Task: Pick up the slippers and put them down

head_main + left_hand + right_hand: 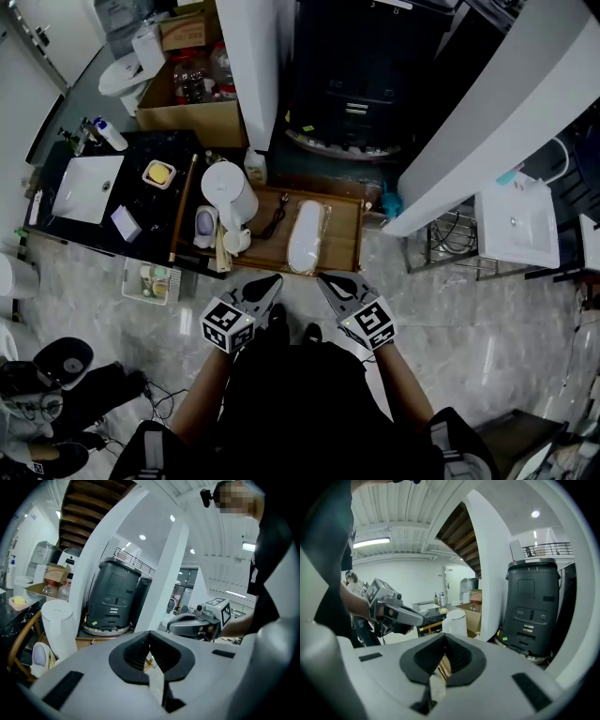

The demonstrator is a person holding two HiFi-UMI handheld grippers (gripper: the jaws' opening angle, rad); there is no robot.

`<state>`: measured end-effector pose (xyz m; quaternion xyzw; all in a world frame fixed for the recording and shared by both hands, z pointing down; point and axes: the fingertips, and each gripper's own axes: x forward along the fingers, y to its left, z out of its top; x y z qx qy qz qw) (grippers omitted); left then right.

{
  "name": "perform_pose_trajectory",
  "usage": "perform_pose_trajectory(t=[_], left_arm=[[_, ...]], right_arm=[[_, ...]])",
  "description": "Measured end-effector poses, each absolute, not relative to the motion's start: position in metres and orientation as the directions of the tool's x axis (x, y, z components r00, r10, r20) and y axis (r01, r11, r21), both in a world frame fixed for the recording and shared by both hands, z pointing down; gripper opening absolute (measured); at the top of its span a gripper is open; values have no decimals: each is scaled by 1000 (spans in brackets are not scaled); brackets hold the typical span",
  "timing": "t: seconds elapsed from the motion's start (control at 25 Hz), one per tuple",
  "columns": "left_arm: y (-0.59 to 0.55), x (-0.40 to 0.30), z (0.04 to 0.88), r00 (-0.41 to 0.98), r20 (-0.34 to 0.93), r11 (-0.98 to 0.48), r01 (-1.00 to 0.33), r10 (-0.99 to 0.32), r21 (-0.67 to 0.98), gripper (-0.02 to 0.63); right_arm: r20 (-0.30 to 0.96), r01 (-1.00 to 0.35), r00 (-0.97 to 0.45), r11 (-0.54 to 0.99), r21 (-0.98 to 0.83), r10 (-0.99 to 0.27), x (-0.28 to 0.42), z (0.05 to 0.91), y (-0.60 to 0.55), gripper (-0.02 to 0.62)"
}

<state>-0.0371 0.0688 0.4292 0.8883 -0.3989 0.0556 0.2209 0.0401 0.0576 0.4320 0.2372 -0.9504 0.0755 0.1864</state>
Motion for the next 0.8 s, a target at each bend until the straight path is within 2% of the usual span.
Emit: perform_pose_trajectory(t=[0.48, 0.64, 0.8], left_arm=[[41, -62, 469, 771, 350, -678, -636, -533, 368, 12], [37, -55, 496, 791, 395, -695, -605, -467, 388, 12], [21, -48, 512, 781, 417, -681, -616, -465, 395, 12]], right_arm=[[423, -599, -740, 798, -63, -522, 24, 459, 27, 8], [455, -614, -730, 782, -109, -510, 32, 486, 23, 8], [497, -603, -726, 788, -127, -475, 41, 516, 15, 8]])
